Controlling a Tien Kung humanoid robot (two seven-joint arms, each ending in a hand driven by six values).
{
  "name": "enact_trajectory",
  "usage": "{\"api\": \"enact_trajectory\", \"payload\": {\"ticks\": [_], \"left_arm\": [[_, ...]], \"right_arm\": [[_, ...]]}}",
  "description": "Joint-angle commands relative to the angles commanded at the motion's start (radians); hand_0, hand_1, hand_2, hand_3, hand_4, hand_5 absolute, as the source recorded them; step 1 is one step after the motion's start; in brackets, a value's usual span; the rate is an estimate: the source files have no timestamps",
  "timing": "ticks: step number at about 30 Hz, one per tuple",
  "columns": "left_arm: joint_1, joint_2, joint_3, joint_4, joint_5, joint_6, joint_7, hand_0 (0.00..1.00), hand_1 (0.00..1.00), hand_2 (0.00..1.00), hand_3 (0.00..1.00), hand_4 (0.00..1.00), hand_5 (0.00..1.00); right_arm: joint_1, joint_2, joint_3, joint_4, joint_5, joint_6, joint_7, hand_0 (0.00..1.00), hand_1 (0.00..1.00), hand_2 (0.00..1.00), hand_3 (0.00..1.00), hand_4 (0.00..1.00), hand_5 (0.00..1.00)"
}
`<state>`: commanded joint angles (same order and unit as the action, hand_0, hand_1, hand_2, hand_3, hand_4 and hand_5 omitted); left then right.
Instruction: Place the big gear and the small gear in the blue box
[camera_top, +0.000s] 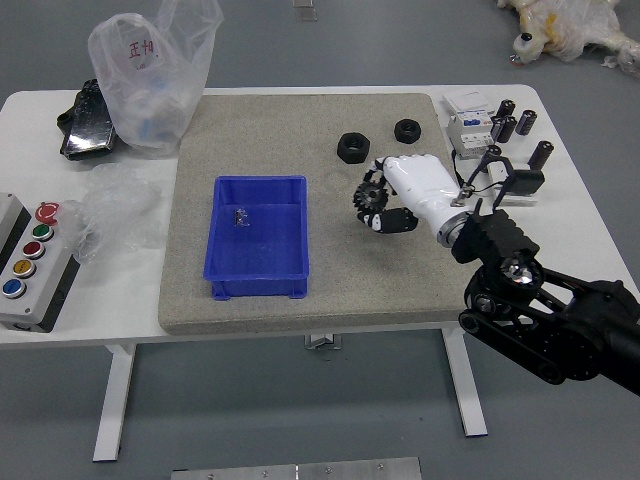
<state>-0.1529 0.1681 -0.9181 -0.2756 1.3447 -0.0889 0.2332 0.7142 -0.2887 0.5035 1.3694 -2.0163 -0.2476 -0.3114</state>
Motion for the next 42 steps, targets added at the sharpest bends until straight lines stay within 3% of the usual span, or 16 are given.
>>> {"api": "enact_trajectory", "payload": {"ticks": [3,4,8,9,12,14,15,20,21,27,28,32,33,42], "left_arm": [[-0.001,0.0,-0.001,-0.001,0.003,-0.002,0.001,0.665,0.55,0.541,0.655,0.73,0.374],[-0.001,-0.001,-0.002,-0.001,0.004,-0.002,0.001,0.664,0.551,0.541,0.657,0.733,0.383],[-0.002,0.001,-0.005,-0.002,0.01,-0.004,0.003,0.664,0.551,0.541,0.657,0.733,0.383],[-0.002,0.001,-0.007,-0.002,0.013,-0.005,0.003,0.665,0.551,0.542,0.657,0.735,0.386],[-0.001,0.002,-0.013,-0.002,0.019,-0.006,0.006,0.665,0.551,0.542,0.657,0.735,0.386],[-0.001,0.002,-0.015,-0.002,0.022,-0.006,0.007,0.665,0.551,0.542,0.657,0.735,0.386],[-0.001,0.001,-0.016,-0.002,0.023,-0.007,0.007,0.665,0.551,0.542,0.657,0.735,0.387],[-0.002,0.0,-0.017,-0.003,0.026,-0.008,0.008,0.665,0.551,0.542,0.657,0.735,0.387],[-0.002,-0.001,-0.017,-0.003,0.025,-0.008,0.008,0.665,0.551,0.542,0.658,0.736,0.389],[-0.005,-0.003,-0.01,-0.004,0.02,-0.009,0.007,0.665,0.551,0.542,0.658,0.736,0.389],[-0.005,-0.003,-0.011,-0.004,0.02,-0.009,0.007,0.665,0.551,0.542,0.658,0.737,0.392],[-0.005,-0.004,-0.011,-0.004,0.021,-0.01,0.008,0.665,0.551,0.542,0.658,0.737,0.392],[-0.005,-0.004,-0.012,-0.005,0.021,-0.01,0.009,0.665,0.551,0.542,0.659,0.737,0.392],[-0.004,-0.005,-0.015,-0.006,0.025,-0.012,0.011,0.665,0.551,0.54,0.658,0.737,0.392]], "right_arm": [[0.029,0.04,-0.039,0.007,-0.003,-0.001,0.007,0.587,0.45,0.312,0.466,0.398,0.02],[0.041,0.059,-0.057,0.002,-0.003,0.0,0.008,0.655,0.58,0.558,0.535,0.392,0.017],[0.084,0.14,-0.141,-0.04,0.001,0.008,0.013,0.655,0.58,0.558,0.535,0.392,0.017],[0.09,0.153,-0.157,-0.052,0.004,0.009,0.014,0.689,0.668,0.656,0.595,0.327,0.151],[0.102,0.181,-0.19,-0.097,0.017,0.01,0.021,0.689,0.668,0.656,0.595,0.327,0.151],[0.103,0.186,-0.196,-0.119,0.026,0.008,0.025,0.689,0.668,0.656,0.595,0.327,0.151],[0.103,0.186,-0.196,-0.128,0.03,0.007,0.026,0.735,0.76,0.771,0.656,0.411,0.257],[0.101,0.188,-0.191,-0.151,0.043,-0.004,0.031,0.735,0.76,0.771,0.656,0.411,0.257],[0.101,0.189,-0.19,-0.154,0.045,-0.006,0.031,0.77,0.799,0.809,0.71,0.526,0.284],[0.094,0.189,-0.192,-0.171,0.06,0.004,0.024,0.77,0.799,0.809,0.71,0.526,0.284],[0.093,0.188,-0.192,-0.172,0.061,0.007,0.024,0.787,0.829,0.871,0.863,0.857,0.448],[0.092,0.187,-0.186,-0.173,0.062,0.019,0.02,0.787,0.829,0.871,0.863,0.857,0.448],[0.091,0.187,-0.184,-0.174,0.062,0.023,0.019,0.815,0.87,0.914,0.961,0.96,0.505],[0.078,0.178,-0.16,-0.157,0.081,0.024,0.022,0.826,0.868,0.927,0.971,0.993,0.529]]}}
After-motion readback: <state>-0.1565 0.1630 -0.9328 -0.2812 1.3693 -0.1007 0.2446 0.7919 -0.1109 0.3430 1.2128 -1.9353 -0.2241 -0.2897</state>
